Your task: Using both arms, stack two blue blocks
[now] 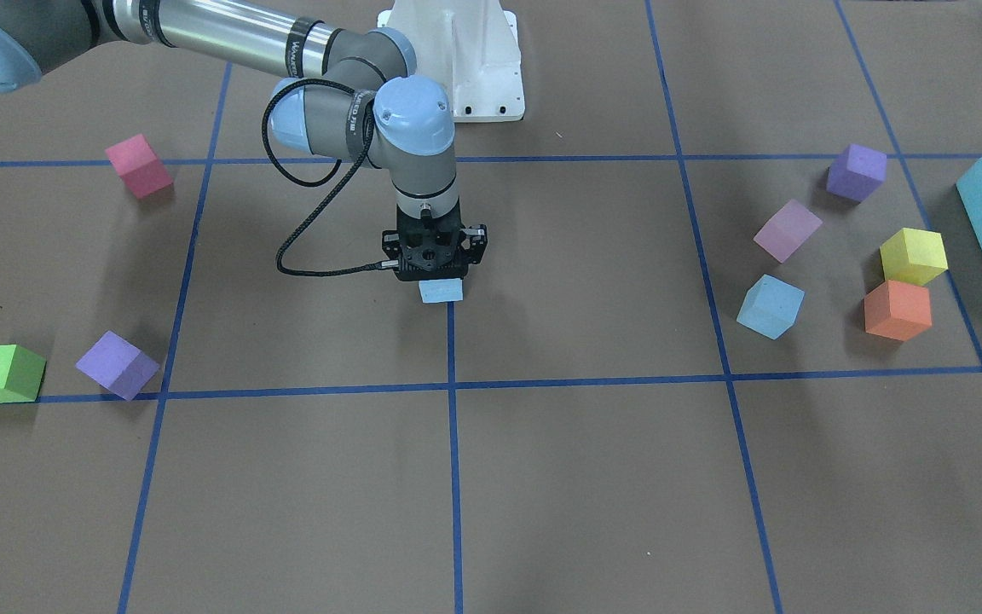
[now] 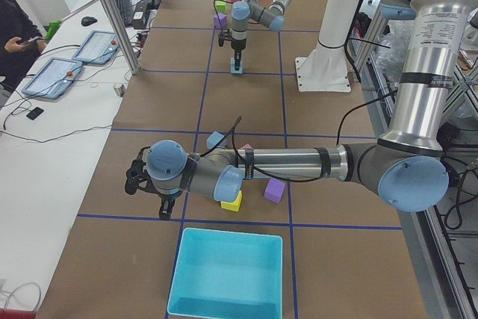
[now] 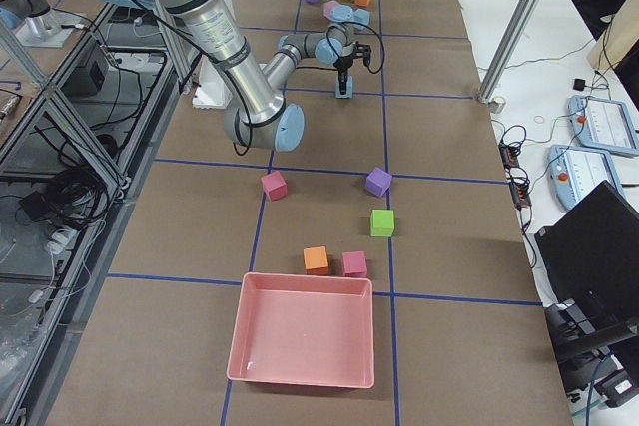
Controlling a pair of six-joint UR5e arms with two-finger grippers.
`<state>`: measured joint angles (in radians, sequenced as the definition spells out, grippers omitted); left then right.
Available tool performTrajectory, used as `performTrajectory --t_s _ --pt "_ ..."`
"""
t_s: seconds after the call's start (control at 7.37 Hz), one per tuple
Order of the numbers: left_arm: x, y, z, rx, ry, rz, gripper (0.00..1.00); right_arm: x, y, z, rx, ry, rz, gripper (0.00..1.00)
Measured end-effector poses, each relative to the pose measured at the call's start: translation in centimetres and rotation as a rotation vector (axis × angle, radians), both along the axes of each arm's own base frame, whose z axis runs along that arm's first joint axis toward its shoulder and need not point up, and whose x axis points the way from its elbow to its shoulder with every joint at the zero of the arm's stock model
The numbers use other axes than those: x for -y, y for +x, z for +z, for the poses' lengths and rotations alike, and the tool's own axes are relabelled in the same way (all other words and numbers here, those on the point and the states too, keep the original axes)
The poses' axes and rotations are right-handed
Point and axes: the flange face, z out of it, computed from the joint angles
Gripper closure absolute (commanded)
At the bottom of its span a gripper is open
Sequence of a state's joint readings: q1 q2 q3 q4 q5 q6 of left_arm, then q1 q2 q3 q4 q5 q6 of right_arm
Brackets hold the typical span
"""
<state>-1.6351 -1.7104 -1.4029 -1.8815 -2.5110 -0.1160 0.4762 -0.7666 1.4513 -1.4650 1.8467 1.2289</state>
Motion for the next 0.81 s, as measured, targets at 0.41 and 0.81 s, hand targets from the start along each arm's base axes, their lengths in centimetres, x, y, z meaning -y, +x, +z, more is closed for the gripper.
performTrajectory --t_s 0.41,0.81 --pt "0.0 0.0 0.0 0.000 0.000 0.000 0.02 0.0 0.1 -0.2 0.003 0.003 -0.001 0.00" --pt "2.0 0.3 -3.3 -0.007 0.004 -0.031 0.02 2.6 3.7 0.2 0.022 0.017 -0.007 0.00"
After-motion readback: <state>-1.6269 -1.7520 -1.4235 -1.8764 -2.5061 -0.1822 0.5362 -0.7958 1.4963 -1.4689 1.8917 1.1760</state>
